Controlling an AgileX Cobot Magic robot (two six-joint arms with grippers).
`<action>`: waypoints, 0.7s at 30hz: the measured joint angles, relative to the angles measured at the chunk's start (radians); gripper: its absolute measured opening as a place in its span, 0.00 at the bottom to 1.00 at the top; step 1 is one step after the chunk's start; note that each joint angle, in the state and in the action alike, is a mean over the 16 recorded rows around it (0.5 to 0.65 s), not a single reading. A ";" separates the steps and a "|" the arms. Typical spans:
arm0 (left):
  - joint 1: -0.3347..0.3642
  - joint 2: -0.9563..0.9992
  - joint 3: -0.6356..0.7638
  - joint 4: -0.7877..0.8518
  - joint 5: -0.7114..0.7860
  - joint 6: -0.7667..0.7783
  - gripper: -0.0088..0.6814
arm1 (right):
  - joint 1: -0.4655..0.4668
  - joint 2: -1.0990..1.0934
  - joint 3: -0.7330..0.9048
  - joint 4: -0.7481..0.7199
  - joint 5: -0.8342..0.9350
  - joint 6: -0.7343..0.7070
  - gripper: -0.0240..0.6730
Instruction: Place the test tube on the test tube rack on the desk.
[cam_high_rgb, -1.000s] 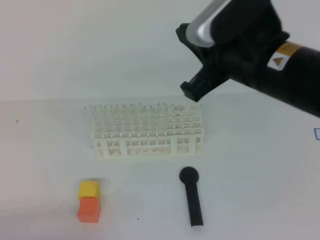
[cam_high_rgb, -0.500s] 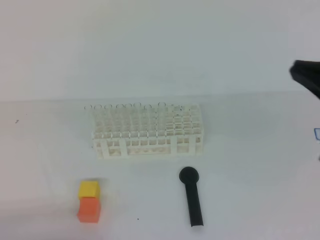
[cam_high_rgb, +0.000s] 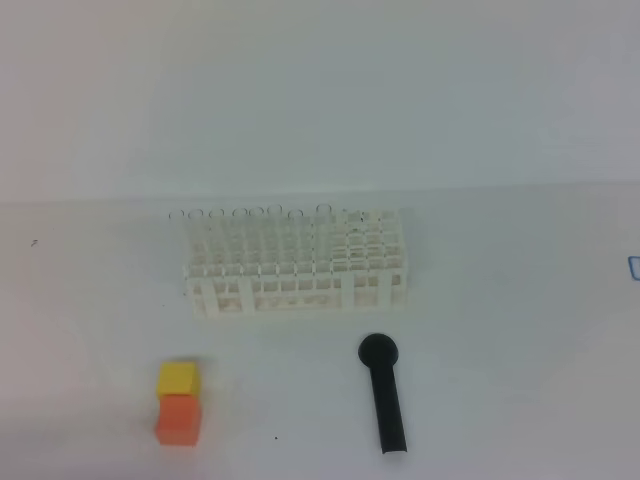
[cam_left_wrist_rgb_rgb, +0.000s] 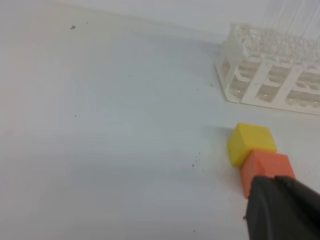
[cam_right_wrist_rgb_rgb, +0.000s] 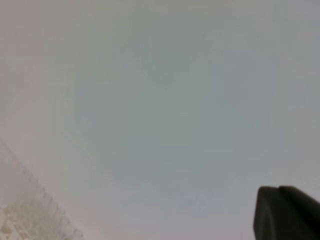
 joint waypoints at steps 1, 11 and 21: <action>0.000 0.000 0.000 0.000 0.000 0.000 0.01 | 0.000 -0.006 0.000 0.000 0.000 0.001 0.03; 0.000 0.000 -0.002 0.000 0.000 0.000 0.01 | -0.128 -0.032 0.002 0.073 0.069 0.029 0.03; 0.000 0.000 -0.002 0.000 0.000 0.000 0.01 | -0.512 -0.128 0.051 0.256 0.331 0.063 0.03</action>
